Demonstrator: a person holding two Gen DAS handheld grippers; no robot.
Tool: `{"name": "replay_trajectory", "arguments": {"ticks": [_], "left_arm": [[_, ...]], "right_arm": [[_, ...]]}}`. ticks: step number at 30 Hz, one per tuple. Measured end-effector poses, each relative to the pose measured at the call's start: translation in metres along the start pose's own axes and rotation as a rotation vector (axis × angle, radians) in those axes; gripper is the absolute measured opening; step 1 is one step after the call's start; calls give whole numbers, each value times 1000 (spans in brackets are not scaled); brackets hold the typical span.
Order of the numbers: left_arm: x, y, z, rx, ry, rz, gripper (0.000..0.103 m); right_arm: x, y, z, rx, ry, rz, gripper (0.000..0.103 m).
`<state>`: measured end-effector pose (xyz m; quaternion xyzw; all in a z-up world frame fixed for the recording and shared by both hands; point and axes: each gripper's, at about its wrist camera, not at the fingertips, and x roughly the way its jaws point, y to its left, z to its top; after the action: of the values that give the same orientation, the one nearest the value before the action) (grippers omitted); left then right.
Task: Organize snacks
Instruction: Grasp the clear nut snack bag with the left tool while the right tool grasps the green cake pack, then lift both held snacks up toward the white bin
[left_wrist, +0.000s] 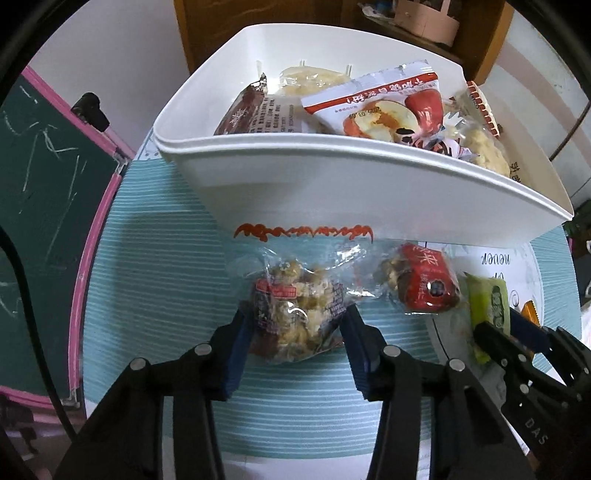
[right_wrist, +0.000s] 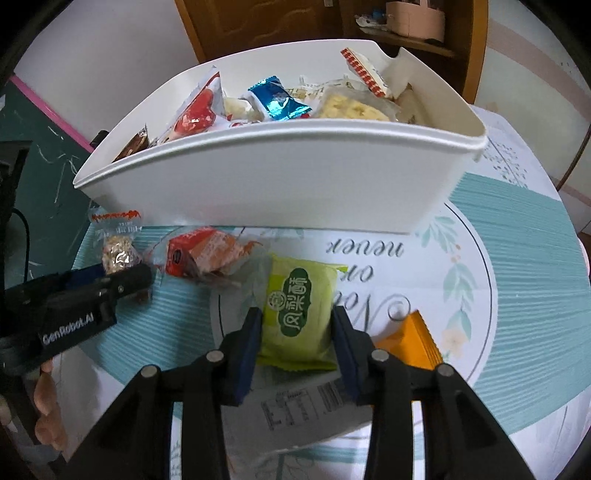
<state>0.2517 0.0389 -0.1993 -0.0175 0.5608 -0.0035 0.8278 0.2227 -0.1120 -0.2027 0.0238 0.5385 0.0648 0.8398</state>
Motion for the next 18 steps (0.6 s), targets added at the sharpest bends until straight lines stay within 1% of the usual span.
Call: {"name": "replay_trajectory", "arguments": {"ticks": [3, 6, 14, 18], "left_arm": [[-2, -1, -3, 4, 2, 12, 45], [-9, -5, -15, 5, 7, 15, 45], [-34, -11, -51, 8, 7, -3, 45], [-49, -14, -57, 21, -11, -18, 45]], "right_arm": [[-5, -5, -6, -1, 7, -4, 38], [-10, -9, -12, -4, 16, -12, 38], [-21, -16, -25, 32, 46, -9, 38], [-27, -14, -30, 46, 52, -2, 38]]}}
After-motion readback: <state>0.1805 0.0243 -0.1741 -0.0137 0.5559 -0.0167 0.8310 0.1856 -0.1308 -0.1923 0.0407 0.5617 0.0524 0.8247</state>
